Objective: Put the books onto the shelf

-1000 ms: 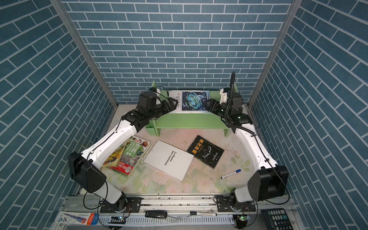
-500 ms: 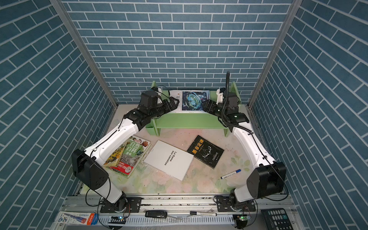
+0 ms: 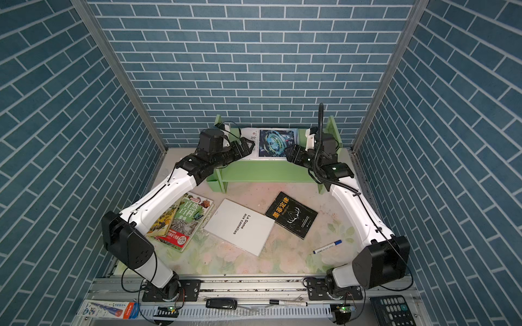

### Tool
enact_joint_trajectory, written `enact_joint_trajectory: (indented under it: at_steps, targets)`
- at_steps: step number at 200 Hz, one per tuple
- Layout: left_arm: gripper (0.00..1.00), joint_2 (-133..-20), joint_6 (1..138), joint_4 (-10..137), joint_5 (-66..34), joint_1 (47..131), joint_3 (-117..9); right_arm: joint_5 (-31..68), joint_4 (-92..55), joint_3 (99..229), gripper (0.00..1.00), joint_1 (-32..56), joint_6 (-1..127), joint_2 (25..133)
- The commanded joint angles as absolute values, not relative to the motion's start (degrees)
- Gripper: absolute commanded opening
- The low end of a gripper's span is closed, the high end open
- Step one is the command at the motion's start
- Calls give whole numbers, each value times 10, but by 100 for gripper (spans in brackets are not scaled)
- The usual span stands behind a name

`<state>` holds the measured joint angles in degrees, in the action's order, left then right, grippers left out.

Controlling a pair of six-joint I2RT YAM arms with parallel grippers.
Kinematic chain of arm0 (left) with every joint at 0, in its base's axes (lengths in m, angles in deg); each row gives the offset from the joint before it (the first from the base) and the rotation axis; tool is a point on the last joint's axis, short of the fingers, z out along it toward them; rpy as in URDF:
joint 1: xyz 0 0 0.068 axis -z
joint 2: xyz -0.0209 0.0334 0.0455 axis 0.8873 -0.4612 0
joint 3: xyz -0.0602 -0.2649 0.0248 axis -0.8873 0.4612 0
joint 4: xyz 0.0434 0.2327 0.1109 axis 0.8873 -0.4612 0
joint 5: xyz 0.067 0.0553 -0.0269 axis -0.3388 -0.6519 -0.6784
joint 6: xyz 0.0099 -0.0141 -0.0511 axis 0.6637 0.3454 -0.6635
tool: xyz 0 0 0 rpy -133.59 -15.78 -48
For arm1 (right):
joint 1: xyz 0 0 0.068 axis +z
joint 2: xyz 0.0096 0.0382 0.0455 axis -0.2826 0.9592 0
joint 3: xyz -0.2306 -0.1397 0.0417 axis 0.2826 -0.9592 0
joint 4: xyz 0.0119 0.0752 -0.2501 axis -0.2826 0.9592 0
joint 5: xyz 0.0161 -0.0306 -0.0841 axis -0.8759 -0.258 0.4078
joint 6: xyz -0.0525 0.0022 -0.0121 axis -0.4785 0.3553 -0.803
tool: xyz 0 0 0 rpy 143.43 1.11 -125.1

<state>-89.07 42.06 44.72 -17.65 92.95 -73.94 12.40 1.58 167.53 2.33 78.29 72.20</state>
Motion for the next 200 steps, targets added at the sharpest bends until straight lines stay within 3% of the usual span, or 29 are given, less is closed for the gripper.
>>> enact_joint_trajectory:
  at_steps: [1, 63, 200]
  targets:
    - [100, -876, 425, 456, -167, 931, -726, 157, 51, 1682, 75, 25, 750, 705]
    - [100, -865, 430, 451, -169, 931, -721, 204, 88, 1704, 76, 23, 722, 697]
    - [100, -854, 450, 446, -173, 929, -712, 194, 99, 1719, 76, 21, 719, 731]
